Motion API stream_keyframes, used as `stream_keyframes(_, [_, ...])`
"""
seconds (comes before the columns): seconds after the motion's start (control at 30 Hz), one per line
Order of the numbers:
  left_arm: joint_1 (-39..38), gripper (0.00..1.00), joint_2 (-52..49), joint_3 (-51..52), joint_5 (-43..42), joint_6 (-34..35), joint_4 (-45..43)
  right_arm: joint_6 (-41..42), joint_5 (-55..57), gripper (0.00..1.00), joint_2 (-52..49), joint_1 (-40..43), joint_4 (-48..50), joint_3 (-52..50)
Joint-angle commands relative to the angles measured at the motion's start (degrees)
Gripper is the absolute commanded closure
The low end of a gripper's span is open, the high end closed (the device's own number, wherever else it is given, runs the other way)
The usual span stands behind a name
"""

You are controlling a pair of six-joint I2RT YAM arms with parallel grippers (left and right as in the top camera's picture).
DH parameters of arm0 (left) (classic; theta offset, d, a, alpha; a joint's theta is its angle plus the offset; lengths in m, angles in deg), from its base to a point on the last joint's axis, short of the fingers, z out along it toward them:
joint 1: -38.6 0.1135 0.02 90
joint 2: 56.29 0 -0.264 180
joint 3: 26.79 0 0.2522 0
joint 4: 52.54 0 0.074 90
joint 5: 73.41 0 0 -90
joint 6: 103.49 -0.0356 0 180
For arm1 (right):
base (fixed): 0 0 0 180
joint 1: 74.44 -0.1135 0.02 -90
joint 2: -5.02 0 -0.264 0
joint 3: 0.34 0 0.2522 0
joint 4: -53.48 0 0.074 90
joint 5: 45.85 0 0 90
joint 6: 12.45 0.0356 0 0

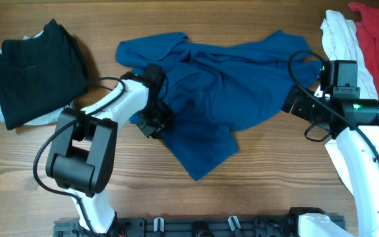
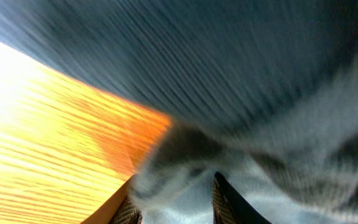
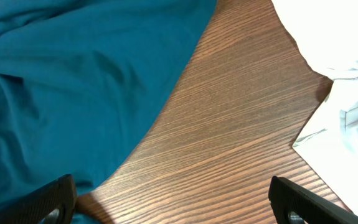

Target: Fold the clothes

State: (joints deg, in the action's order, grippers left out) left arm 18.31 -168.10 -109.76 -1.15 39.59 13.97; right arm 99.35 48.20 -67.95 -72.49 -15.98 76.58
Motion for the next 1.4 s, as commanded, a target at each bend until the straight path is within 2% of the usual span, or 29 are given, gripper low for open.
stream_keyframes(0.0, [-2.0, 0.64, -0.7, 0.7, 0.0, -3.2, 1.1, 0.9, -0.7, 0.0, 0.1, 0.2, -0.1, 0.3])
stream_keyframes(0.27, [-2.8, 0.66, -0.7, 0.7, 4.8, -3.1, 1.9, 0.9, -0.7, 0.0, 0.1, 0.2, -0.1, 0.3])
stream_keyframes(0.37, [-2.8, 0.9, -0.7, 0.7, 6.9, -3.0, 1.5, 0.9, -0.7, 0.0, 0.1, 0.2, -0.1, 0.3])
stream_keyframes(0.4, [-2.8, 0.95, -0.7, 0.7, 7.4, -3.0, 1.3, 0.9, -0.7, 0.0, 0.1, 0.2, -0.1, 0.3])
stream_keyframes(0.43, [-2.8, 0.96, -0.7, 0.7, 7.6, -3.0, 1.2, 0.9, -0.7, 0.0, 0.1, 0.2, -0.2, 0.3])
stream_keyframes(0.53, [-2.8, 0.93, -0.7, 0.7, 7.6, -3.0, 1.1, 0.9, -0.7, 0.0, 0.1, 0.2, -0.3, 0.3])
stream_keyframes(0.6, [-2.8, 0.77, -0.7, 0.9, 7.6, -3.0, 1.1, 0.9, -0.7, 0.0, 0.1, 0.2, -0.5, 0.3])
stream_keyframes(0.67, [-2.9, 0.69, -0.7, 1.4, 7.6, -3.0, 1.1, 0.9, -0.7, 0.0, 0.1, 0.2, -0.5, 0.3])
stream_keyframes(0.77, [-2.8, 0.7, -0.7, 2.8, 7.6, -3.0, 0.6, 0.9, -0.7, 0.0, 0.1, 0.2, -0.5, 0.3])
stream_keyframes(0.8, [-2.9, 0.8, -0.7, 3.3, 7.6, -3.0, 0.4, 0.9, -0.7, 0.0, 0.1, 0.2, -0.5, 0.3])
stream_keyframes(0.83, [-2.8, 0.94, -0.7, 3.7, 7.6, -3.3, 0.5, 0.9, -0.7, 0.0, 0.1, 0.2, -0.5, 0.3])
stream_keyframes(0.93, [-2.3, 0.96, 0.0, 3.7, 7.8, -7.7, 0.8, 0.9, -0.7, 0.0, 0.1, 0.2, -0.6, 0.3])
stream_keyframes(1.13, [6.8, 0.96, 10.4, 3.7, 13.0, -11.1, 6.1, 0.7, -0.7, 0.0, 0.1, 0.2, -2.2, 0.3])
stream_keyframes(1.37, [27.1, 0.95, 27.4, 3.7, 12.1, -16.8, 8.4, -3.2, -3.8, 0.0, -0.9, 0.2, -1.4, 0.2])
